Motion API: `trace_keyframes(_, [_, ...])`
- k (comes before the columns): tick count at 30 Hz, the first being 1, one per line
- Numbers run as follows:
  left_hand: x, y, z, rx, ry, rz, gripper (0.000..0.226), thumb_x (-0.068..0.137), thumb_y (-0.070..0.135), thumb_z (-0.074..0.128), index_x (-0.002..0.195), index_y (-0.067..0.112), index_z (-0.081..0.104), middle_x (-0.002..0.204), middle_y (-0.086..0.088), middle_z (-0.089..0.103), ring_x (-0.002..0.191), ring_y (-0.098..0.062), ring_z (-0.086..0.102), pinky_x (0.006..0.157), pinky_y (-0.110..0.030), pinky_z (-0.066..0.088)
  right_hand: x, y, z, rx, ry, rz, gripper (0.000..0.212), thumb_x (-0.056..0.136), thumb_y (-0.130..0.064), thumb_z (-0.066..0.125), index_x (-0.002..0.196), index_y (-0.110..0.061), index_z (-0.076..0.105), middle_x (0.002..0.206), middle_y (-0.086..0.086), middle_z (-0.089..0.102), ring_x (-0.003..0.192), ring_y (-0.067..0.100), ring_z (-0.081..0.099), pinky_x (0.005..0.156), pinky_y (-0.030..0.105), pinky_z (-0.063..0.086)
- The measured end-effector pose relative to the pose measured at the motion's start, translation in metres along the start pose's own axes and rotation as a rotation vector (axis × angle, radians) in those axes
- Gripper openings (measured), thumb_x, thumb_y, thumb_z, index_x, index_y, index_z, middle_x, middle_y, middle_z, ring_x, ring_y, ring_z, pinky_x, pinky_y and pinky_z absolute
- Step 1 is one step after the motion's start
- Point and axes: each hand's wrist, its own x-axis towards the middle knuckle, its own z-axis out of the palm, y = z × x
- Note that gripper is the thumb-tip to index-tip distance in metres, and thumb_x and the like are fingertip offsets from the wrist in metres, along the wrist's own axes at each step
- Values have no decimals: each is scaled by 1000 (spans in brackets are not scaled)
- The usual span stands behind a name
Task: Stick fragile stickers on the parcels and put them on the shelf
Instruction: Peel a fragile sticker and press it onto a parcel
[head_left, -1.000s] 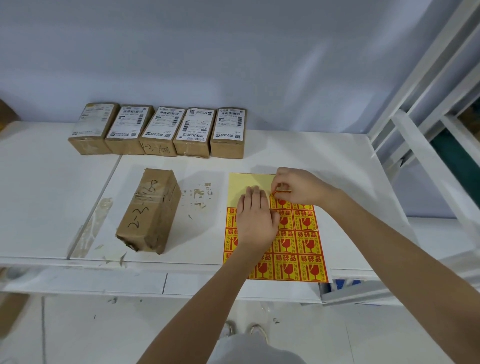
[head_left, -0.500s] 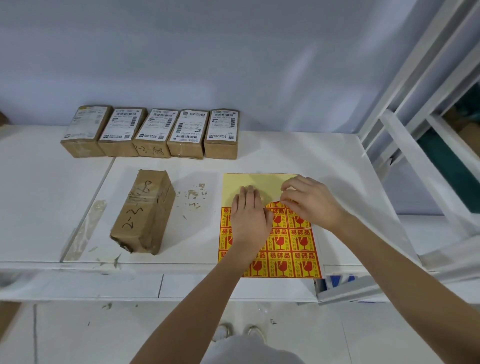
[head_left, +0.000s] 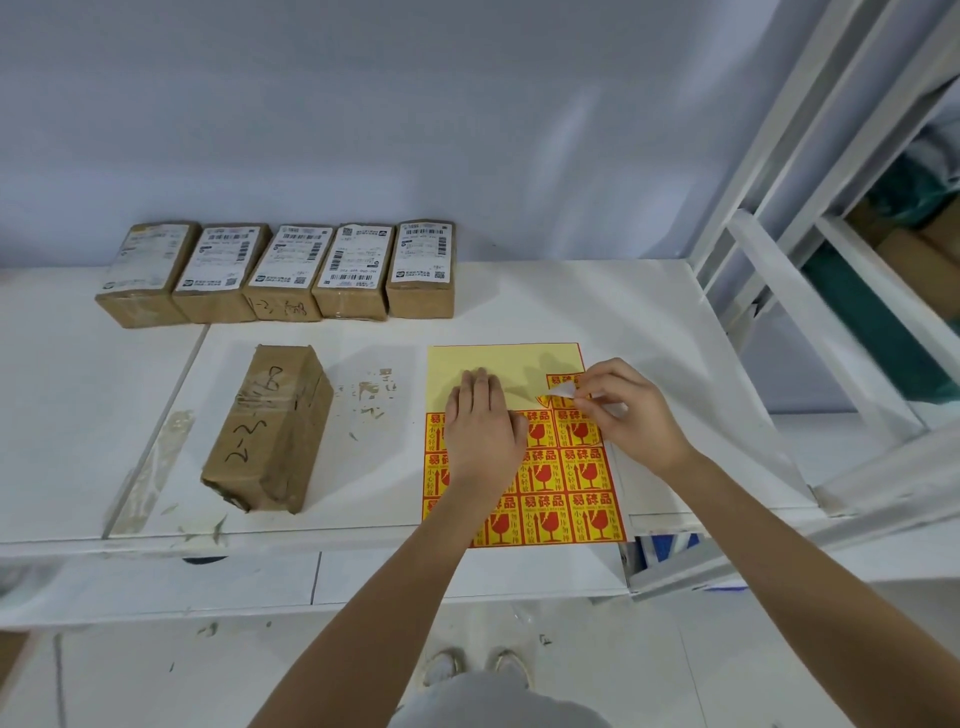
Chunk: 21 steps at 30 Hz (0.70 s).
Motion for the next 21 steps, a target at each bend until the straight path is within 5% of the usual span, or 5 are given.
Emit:
trace_keyframes(7, [0, 0, 3, -2, 25, -3, 55, 98, 36, 32, 143, 5, 33, 150, -12, 32, 142, -27, 22, 117, -38, 13, -3, -16, -13, 20, 98, 55, 21, 84, -24, 61, 91, -6, 69, 102, 6, 60, 96, 1, 57, 78, 15, 53])
trace_keyframes(11, [0, 0, 1, 7, 12, -2, 55, 98, 36, 30, 144, 5, 30, 151, -11, 30, 143, -26, 20, 117, -38, 11, 1, -28, -21, 20, 170, 91, 13, 85, -20, 66, 91, -9, 70, 100, -2, 62, 96, 10, 60, 82, 21, 53])
trace_keyframes(21, [28, 3, -10, 97, -99, 24, 59, 99, 40, 26, 146, 5, 23, 155, -11, 20, 144, -26, 14, 118, -38, 15, 26, -67, -45, 113, 96, 142, 9, 85, -14, 67, 84, -23, 64, 83, -15, 66, 82, -2, 62, 80, 7, 45])
